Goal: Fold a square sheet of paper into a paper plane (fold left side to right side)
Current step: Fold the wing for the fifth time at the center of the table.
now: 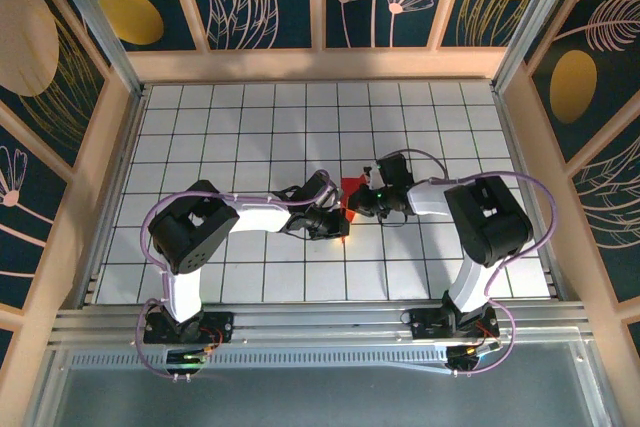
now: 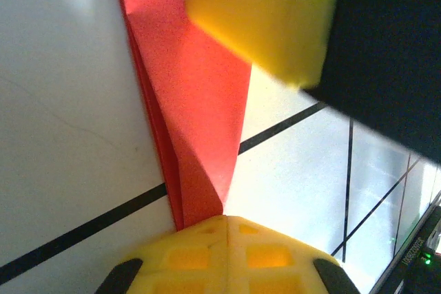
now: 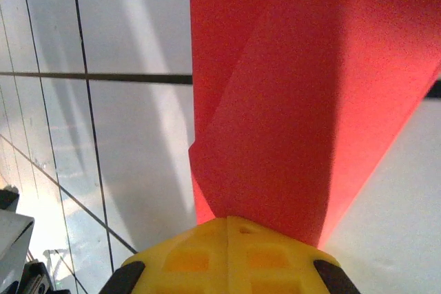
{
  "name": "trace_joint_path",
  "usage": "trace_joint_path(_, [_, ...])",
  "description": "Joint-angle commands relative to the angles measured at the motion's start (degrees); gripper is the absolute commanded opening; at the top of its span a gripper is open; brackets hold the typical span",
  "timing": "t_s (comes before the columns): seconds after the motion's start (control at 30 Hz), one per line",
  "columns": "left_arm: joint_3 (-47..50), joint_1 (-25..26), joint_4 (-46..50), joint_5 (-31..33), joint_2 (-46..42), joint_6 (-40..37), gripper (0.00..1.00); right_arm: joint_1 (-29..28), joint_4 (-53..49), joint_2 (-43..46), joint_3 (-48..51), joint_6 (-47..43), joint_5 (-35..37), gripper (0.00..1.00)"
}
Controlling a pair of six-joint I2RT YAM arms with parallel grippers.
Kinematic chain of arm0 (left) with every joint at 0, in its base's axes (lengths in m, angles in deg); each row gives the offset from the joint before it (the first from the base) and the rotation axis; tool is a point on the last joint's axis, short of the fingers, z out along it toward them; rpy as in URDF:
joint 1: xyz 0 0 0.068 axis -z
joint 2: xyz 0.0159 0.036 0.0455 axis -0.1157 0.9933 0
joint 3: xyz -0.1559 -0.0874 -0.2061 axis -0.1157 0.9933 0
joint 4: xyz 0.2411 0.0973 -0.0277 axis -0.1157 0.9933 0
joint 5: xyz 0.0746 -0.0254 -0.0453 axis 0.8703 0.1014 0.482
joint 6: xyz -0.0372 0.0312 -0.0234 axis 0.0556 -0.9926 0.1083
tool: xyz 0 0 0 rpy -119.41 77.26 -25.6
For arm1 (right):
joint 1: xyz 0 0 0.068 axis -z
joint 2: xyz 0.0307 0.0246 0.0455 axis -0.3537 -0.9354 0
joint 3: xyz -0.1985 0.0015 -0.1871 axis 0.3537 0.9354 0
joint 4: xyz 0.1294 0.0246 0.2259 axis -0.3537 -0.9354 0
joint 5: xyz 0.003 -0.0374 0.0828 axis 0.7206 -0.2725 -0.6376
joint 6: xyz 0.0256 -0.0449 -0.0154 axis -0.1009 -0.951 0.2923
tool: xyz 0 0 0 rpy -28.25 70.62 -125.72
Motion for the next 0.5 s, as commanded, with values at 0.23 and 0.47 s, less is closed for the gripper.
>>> trace_joint_path(0.23, [1.43,0.02,6.94,3.42,2.52,-0.85,0.00,6.89,-3.39,-4.85,-6.87,-6.02,1.14,0.00])
trace_joint_path(0.47, [1.59,0.07,6.89,3.60,2.24,-0.71,0.00,8.30,-7.13,-3.15,-11.16,-8.06,0.33,0.00])
